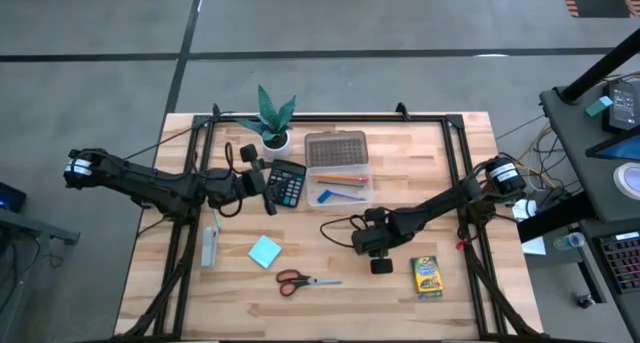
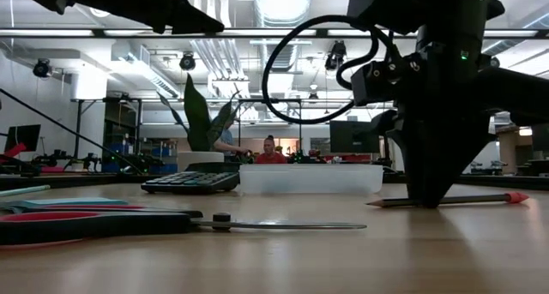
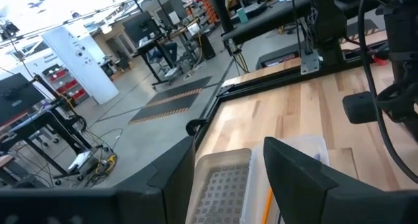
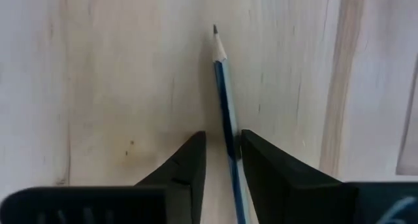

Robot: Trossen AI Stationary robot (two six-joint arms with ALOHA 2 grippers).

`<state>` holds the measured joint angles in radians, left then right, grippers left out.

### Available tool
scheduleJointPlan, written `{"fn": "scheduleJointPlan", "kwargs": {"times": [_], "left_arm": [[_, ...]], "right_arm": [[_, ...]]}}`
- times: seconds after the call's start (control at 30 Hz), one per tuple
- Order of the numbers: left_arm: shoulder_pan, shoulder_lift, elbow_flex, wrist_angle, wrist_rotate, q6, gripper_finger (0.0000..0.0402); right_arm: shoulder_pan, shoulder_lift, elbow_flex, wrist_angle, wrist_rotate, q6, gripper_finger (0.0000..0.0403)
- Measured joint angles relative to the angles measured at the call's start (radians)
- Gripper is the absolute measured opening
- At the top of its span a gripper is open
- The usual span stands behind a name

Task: Pack school essentials
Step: Put the black and orange pencil into the supplies box

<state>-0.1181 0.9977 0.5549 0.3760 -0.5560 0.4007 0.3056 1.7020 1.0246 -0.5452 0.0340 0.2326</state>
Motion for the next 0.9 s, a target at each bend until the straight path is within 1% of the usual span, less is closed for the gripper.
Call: {"fn": "scheduleJointPlan", "kwargs": {"times": [0.23,0.47,0.53,0.67,0.77,0.83,0.9], "left_arm": [[0.000,0.000,0.000,0.002,0.000,0.002,0.0166],[0.000,0.000,0.000,0.002,0.001,0.002,0.0166],[0.000,0.000,0.000,0.002,0.001,0.002,0.0166],[-0.001,0.000,0.000,0.003,0.001,0.003,0.0166],[0.000,0.000,0.000,0.007,0.001,0.003,0.0166],[0.000,0.000,0.000,0.007,0.001,0.003,0.0166],[0.000,0.000,0.000,0.007,0.002,0.003,0.0166]], "right_arm": [[-0.004,-0.001,-0.018,0.033,0.000,-0.009,0.0017],[-0.005,-0.010,-0.016,0.035,0.004,-0.019,0.0015],[-0.005,-0.019,-0.002,0.016,0.031,-0.026,0.0014],[-0.008,-0.049,0.058,-0.105,0.104,-0.043,0.0014],[-0.010,-0.058,0.113,-0.183,0.125,-0.066,0.0013],[-0.016,-0.061,0.152,-0.215,0.142,-0.090,0.0013],[-0.027,-0.064,0.193,-0.237,0.182,-0.122,0.0013]]}}
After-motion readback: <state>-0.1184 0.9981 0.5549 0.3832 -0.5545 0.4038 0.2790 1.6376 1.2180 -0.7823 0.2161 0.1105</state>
